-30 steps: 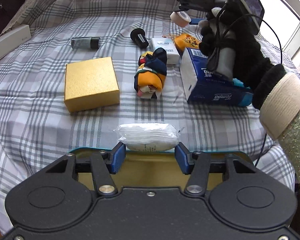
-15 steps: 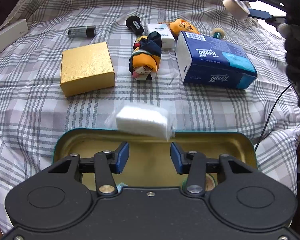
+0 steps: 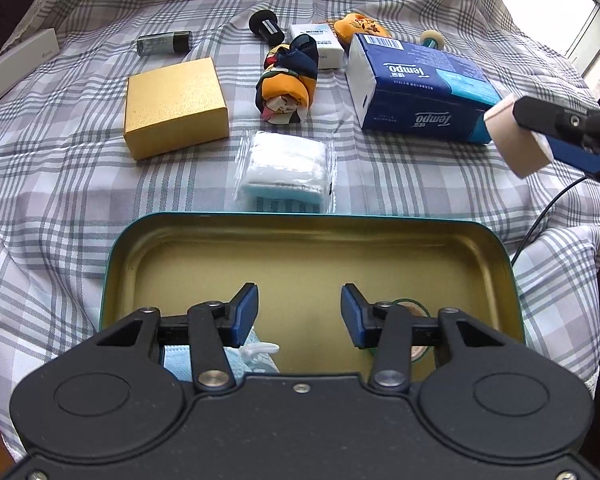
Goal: Organize soft objects
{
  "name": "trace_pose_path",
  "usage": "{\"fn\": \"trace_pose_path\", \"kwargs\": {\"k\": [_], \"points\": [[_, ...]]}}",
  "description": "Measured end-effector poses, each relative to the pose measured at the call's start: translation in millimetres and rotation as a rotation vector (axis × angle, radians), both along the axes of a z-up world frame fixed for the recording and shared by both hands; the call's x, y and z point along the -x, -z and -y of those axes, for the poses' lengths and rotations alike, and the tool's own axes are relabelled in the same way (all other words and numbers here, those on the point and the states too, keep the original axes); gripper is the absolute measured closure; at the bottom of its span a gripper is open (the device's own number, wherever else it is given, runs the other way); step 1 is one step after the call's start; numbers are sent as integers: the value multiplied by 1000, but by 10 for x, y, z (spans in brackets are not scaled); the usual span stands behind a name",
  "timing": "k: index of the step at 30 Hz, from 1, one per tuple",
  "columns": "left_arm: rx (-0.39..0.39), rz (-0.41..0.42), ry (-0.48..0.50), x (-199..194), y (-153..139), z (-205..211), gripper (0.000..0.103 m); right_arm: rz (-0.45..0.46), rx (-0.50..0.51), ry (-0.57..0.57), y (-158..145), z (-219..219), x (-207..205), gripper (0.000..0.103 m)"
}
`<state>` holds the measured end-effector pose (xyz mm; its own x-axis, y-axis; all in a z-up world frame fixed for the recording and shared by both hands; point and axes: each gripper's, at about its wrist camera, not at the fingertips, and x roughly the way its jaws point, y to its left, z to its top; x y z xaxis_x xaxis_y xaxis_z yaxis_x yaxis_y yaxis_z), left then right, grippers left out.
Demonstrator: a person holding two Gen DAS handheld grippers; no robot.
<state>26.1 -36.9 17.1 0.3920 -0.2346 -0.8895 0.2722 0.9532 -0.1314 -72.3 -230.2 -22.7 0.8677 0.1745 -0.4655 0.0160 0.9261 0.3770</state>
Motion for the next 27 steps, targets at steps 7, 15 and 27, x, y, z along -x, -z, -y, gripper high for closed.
{"fn": "trace_pose_path", "kwargs": {"k": [7, 15, 27], "points": [[-19, 48, 9, -318, -138, 26, 56, -9, -42, 31, 19, 53, 49, 56], [-1, 5, 30, -788, -60, 134, 55, 4, -63, 50, 10, 132, 107, 56], [-79, 53, 88, -933, 117, 347, 46, -5, -111, 54, 39, 216, 25, 56]]}}
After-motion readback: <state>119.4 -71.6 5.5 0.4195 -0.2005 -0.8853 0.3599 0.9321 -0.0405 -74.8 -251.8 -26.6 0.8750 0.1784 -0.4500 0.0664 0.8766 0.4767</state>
